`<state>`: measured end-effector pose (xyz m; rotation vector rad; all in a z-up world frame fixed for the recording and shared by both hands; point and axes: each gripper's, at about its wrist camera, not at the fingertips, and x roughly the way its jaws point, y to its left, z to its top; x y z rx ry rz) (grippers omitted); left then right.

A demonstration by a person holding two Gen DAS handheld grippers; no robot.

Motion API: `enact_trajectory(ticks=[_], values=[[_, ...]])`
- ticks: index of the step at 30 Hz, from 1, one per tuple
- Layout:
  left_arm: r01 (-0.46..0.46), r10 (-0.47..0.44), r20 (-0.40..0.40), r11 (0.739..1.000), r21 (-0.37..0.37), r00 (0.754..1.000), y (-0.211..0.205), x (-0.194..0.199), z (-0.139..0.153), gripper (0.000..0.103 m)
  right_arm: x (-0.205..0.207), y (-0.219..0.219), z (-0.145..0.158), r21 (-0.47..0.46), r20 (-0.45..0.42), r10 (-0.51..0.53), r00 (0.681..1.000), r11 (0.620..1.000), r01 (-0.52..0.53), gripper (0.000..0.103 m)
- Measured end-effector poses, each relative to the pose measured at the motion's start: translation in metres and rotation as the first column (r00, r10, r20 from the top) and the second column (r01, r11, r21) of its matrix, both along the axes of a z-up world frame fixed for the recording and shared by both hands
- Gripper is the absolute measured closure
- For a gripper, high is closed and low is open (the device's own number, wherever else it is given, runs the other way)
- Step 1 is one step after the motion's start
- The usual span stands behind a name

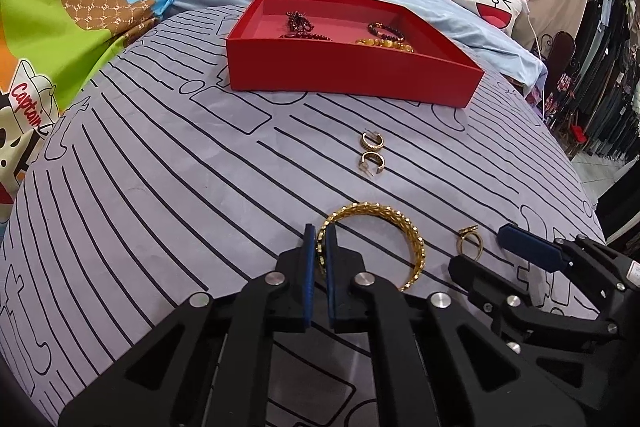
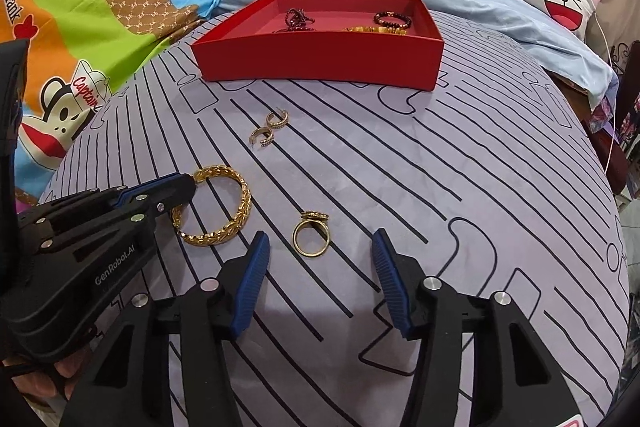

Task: Organize jewelry
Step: 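Close the right tool on the gold ring while the left closes on the twisted gold bangle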

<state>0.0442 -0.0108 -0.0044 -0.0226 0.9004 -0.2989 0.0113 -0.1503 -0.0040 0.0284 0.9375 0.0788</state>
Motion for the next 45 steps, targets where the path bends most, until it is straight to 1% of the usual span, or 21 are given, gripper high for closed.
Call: enact_trajectory(ticks=[4,8,11,13,15,17,18,20,29,35,41,45], values=[[-0.002,0.002,0.002,1.000,-0.004,1.000,0.000,0.000,0.000,0.099,0.001,0.004,-0.001,-0.023,0.009,0.002,1.000,1.000,-0.002,0.054],[-0.003,0.003,0.003,1.000,-0.006,1.000,0.000,-0.001,-0.001,0.099,0.001,0.006,-0.002,-0.053,0.024,-0.001,1.000,0.999,0.003,0.061],[-0.003,0.003,0.003,1.000,-0.006,1.000,0.001,-0.001,-0.001,0.098,0.001,0.005,-0.003,-0.055,0.032,-0.005,0.999,0.998,0.007,0.063],[-0.003,0.003,0.003,1.000,-0.008,1.000,0.001,-0.001,-0.001,0.098,0.000,0.006,-0.003,-0.056,0.037,-0.006,0.999,0.998,0.008,0.066],[-0.003,0.003,0.002,1.000,-0.014,1.000,0.001,0.000,-0.001,0.098,0.000,0.005,-0.003,-0.054,0.039,-0.006,0.999,0.998,0.008,0.073],[-0.003,0.003,0.002,1.000,-0.016,1.000,0.001,0.000,-0.001,0.098,0.000,0.005,-0.003,-0.051,0.040,-0.006,0.999,0.999,0.008,0.077],[-0.003,0.003,0.002,1.000,-0.016,1.000,0.001,0.000,-0.001,0.098,0.000,0.005,-0.003,-0.049,0.041,-0.006,0.999,0.999,0.008,0.081],[-0.003,0.003,0.002,1.000,-0.017,1.000,0.001,0.000,-0.001,0.098,0.000,0.004,-0.002,-0.046,0.041,-0.007,0.999,0.999,0.009,0.084],[-0.002,0.002,0.001,1.000,-0.024,1.000,0.001,-0.001,0.000,0.099,0.000,0.002,-0.001,-0.033,0.039,-0.015,0.999,0.999,0.016,0.084],[-0.003,0.002,-0.011,0.998,-0.055,1.000,0.005,-0.003,0.003,0.098,-0.001,-0.005,0.004,-0.021,0.042,-0.026,0.999,0.999,0.027,0.084],[0.002,-0.002,0.005,0.997,-0.083,1.000,0.008,-0.005,0.017,0.098,0.001,-0.015,0.013,-0.010,0.060,-0.047,0.997,0.999,0.048,0.084],[0.007,-0.005,0.026,0.996,-0.088,1.000,0.007,-0.005,0.031,0.098,0.002,-0.022,0.019,0.004,0.071,-0.060,0.996,0.998,0.060,0.084]])
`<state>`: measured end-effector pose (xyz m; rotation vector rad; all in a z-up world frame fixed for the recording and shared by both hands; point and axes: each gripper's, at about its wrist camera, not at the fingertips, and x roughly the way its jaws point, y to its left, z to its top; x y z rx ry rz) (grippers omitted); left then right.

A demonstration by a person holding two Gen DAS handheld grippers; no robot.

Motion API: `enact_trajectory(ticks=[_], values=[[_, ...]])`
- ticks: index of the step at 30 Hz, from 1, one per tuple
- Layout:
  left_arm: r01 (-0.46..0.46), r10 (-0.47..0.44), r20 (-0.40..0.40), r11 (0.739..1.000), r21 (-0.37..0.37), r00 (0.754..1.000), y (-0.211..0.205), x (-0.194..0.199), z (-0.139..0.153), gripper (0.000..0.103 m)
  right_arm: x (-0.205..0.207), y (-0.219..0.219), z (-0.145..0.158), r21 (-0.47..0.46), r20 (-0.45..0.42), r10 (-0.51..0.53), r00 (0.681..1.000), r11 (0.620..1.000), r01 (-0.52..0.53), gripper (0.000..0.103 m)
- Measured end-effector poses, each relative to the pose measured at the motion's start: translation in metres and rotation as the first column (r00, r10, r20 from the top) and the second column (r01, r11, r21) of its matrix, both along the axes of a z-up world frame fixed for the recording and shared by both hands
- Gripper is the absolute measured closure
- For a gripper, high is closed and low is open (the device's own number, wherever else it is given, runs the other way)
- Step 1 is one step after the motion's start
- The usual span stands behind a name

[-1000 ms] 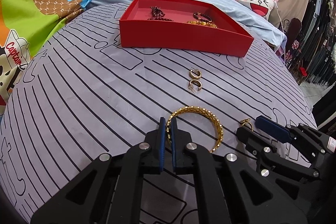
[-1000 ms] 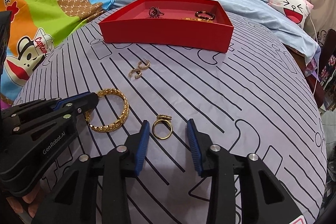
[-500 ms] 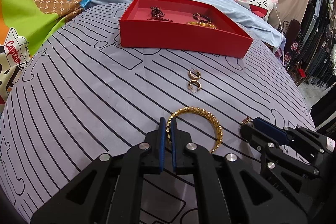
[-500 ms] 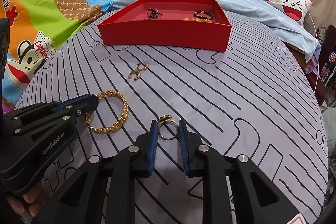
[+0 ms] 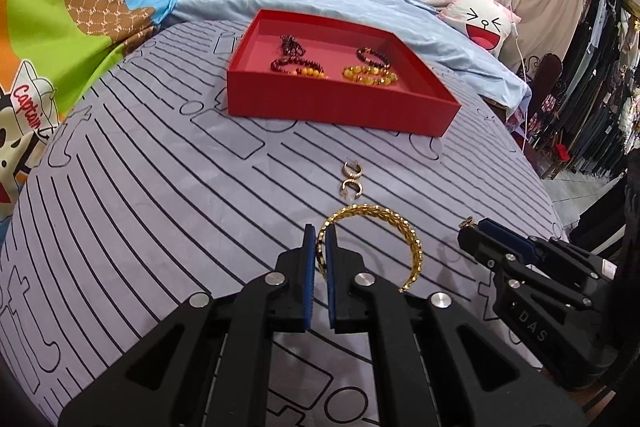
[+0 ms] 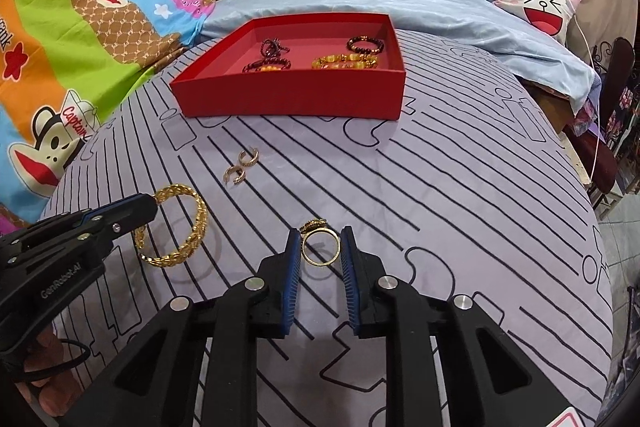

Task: Organize jewelry
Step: 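Carry the twisted gold bangle and gold ring into the red tray with both tools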

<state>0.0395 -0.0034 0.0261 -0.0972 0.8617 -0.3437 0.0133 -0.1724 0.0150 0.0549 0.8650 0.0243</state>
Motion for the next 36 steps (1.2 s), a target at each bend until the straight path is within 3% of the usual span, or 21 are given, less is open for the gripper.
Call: enact_trajectory(ticks=[9,20,26,36], values=[[0.013,-0.013,0.056,1.000,-0.004,0.998,-0.006,0.019,0.035,0.098,0.017,-0.013,0.023,0.002,0.050,-0.012,0.999,1.000,0.012,0.084],[0.010,-0.014,0.156,1.000,0.024,0.988,-0.021,0.079,0.074,0.098,0.082,-0.031,0.065,0.014,0.143,-0.016,0.990,1.000,0.014,0.084],[0.000,-0.006,0.160,0.999,0.039,0.987,-0.028,0.119,0.073,0.098,0.125,-0.029,0.069,-0.004,0.157,-0.004,0.988,1.000,0.005,0.084],[-0.032,0.023,0.122,0.997,0.069,0.992,-0.032,0.168,0.049,0.098,0.175,-0.025,0.047,-0.020,0.124,0.005,0.992,1.000,-0.002,0.084]])
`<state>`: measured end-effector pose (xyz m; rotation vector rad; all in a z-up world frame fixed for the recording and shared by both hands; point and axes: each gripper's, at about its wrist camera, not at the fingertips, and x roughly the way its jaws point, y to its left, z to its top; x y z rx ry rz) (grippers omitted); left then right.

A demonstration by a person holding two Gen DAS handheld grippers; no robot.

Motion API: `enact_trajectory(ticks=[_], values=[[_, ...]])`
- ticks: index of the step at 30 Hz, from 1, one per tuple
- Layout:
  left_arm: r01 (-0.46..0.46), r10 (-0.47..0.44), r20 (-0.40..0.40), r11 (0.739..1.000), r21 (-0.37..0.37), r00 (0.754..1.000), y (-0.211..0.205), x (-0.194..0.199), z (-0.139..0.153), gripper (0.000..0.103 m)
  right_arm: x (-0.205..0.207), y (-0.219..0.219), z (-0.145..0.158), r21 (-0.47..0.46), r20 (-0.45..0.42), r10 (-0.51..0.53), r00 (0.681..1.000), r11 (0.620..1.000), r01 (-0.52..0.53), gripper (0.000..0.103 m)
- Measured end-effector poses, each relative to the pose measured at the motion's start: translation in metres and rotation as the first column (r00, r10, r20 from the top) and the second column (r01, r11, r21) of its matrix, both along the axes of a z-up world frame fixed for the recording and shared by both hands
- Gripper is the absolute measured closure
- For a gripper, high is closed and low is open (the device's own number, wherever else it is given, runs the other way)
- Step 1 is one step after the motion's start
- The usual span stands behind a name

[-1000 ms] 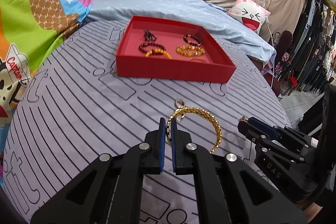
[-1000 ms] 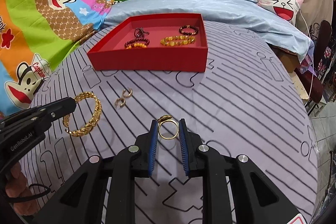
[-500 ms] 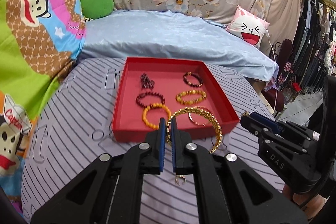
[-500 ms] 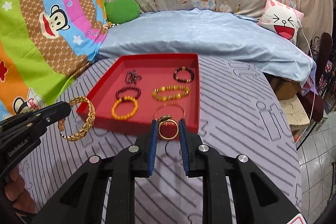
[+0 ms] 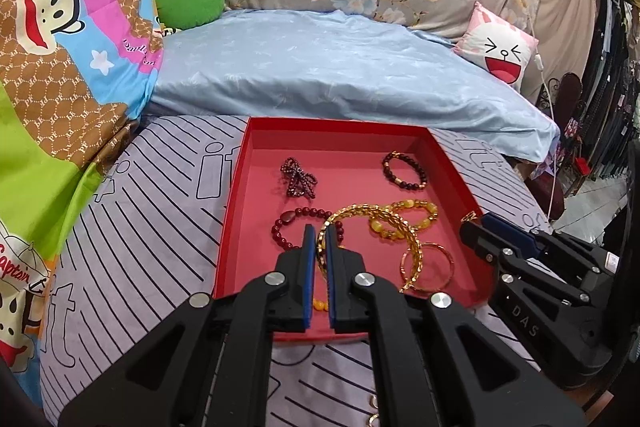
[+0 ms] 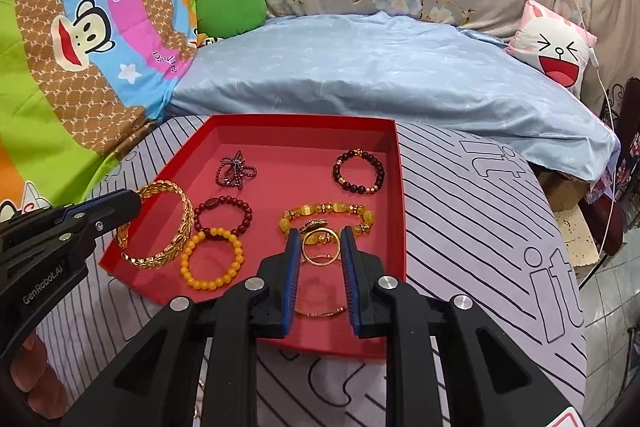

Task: Organize jewelry
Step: 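Carry the twisted gold bangle and gold ring into the red tray with both tools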

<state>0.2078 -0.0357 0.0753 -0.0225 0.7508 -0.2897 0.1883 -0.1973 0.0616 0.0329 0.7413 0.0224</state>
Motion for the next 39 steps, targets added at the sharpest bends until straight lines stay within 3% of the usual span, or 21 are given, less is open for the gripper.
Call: enact_trajectory(ticks=[17,39], values=[[-0.007,0.008,-0.032,0.999,0.035,0.999,-0.007,0.026,-0.027,0.098,0.027,0.004,-0.028,-0.007,-0.042,0.003,0.999,1.000,-0.004,0.084],[-0.037,0.038,-0.029,0.999,0.023,0.999,-0.002,0.031,-0.033,0.096,0.032,0.008,-0.038,-0.016,-0.056,0.003,0.998,1.000,-0.004,0.083]])
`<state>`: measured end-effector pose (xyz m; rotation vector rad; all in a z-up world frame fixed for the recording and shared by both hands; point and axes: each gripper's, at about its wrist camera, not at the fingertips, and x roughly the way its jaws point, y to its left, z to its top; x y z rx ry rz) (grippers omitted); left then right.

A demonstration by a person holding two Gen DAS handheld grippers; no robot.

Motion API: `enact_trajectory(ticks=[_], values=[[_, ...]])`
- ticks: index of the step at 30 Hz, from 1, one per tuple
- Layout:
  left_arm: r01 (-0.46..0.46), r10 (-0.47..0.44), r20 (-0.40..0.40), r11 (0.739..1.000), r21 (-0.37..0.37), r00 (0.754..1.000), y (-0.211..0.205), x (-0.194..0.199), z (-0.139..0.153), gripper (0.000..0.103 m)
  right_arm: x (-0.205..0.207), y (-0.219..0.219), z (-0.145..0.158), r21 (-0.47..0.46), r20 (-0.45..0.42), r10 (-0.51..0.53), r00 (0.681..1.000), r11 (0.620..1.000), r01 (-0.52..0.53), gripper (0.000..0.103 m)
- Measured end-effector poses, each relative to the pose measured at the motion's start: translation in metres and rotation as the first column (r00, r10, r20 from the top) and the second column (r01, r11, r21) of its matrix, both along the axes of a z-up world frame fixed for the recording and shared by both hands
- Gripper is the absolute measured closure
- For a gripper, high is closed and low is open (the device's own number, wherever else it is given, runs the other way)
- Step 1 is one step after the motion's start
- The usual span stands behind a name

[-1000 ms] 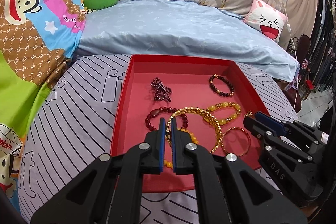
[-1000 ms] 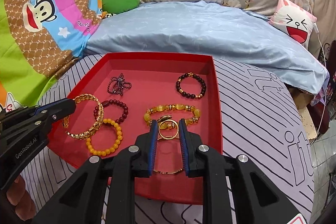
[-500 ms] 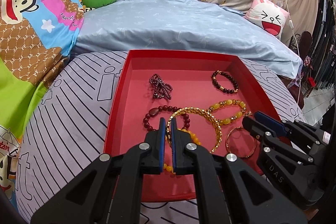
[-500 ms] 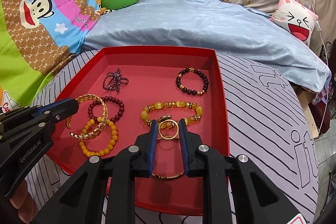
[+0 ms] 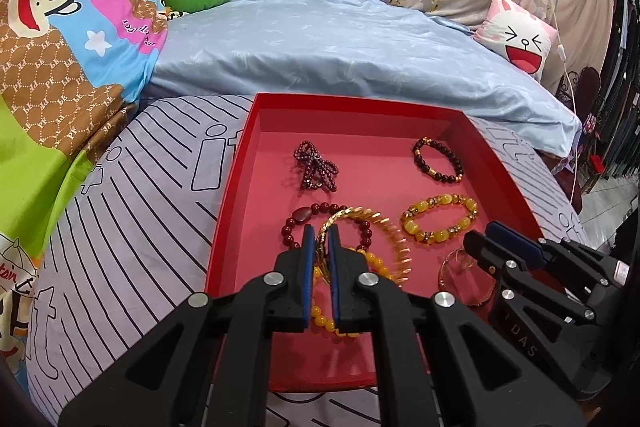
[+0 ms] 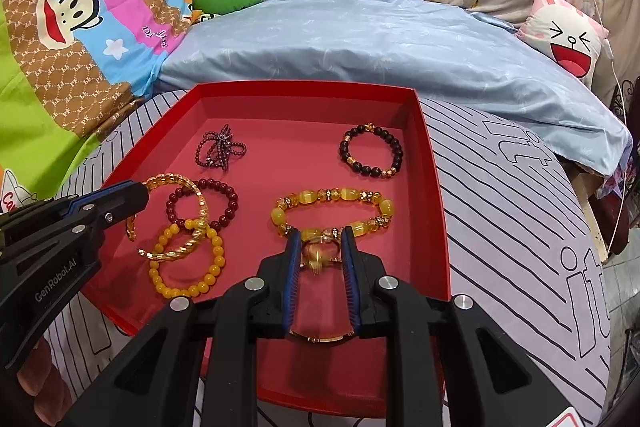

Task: Organize jewelry
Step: 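Carry the twisted gold bangle and gold ring into the red tray with both tools, then open both tools to release the bangle and ring in the tray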

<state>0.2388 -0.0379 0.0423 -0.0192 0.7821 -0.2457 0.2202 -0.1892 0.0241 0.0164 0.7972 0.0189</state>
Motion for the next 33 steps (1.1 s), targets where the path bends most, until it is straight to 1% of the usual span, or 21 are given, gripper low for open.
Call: enact_trajectory(ticks=[2,4,5,6,15,18,22,24,28,33], values=[[-0.009,0.009,0.016,1.000,-0.010,1.000,0.002,-0.002,0.003,0.096,-0.002,0.000,0.001,-0.001,0.005,-0.001,1.000,1.000,0.001,0.081],[-0.010,0.010,0.020,1.000,-0.017,1.000,0.003,-0.003,0.006,0.090,-0.003,0.001,0.002,-0.004,0.011,-0.005,1.000,1.000,0.005,0.076],[-0.013,0.013,0.021,1.000,-0.020,1.000,0.003,-0.003,0.007,0.089,-0.004,0.001,0.003,-0.005,0.015,-0.007,1.000,1.000,0.007,0.071],[-0.014,0.014,0.022,1.000,-0.022,1.000,0.004,-0.004,0.008,0.088,-0.005,0.001,0.004,-0.004,0.020,-0.008,1.000,1.000,0.008,0.068],[-0.017,0.017,0.020,0.999,-0.030,1.000,0.009,-0.017,0.017,0.088,-0.020,0.004,0.021,0.006,0.048,0.000,0.999,1.000,0.000,0.068],[-0.014,0.015,0.016,0.999,-0.039,1.000,0.013,-0.029,0.019,0.088,-0.032,0.004,0.027,0.021,0.054,0.004,0.999,1.000,-0.005,0.068],[-0.009,0.010,0.007,0.999,-0.051,1.000,0.017,-0.050,0.017,0.084,-0.057,0.005,0.030,0.032,0.058,0.014,0.998,0.999,-0.016,0.067],[-0.004,0.003,-0.002,0.999,-0.054,1.000,0.018,-0.063,0.014,0.083,-0.068,0.006,0.029,0.034,0.056,0.016,0.998,0.999,-0.018,0.067],[0.019,-0.021,-0.034,0.998,-0.053,0.999,0.017,-0.092,0.001,0.082,-0.097,0.010,0.021,0.042,0.034,0.024,0.999,0.999,-0.025,0.067],[0.051,-0.056,-0.090,0.997,-0.058,0.994,0.013,-0.126,-0.019,0.082,-0.129,0.011,0.010,0.039,0.012,0.015,1.000,0.999,-0.016,0.067]])
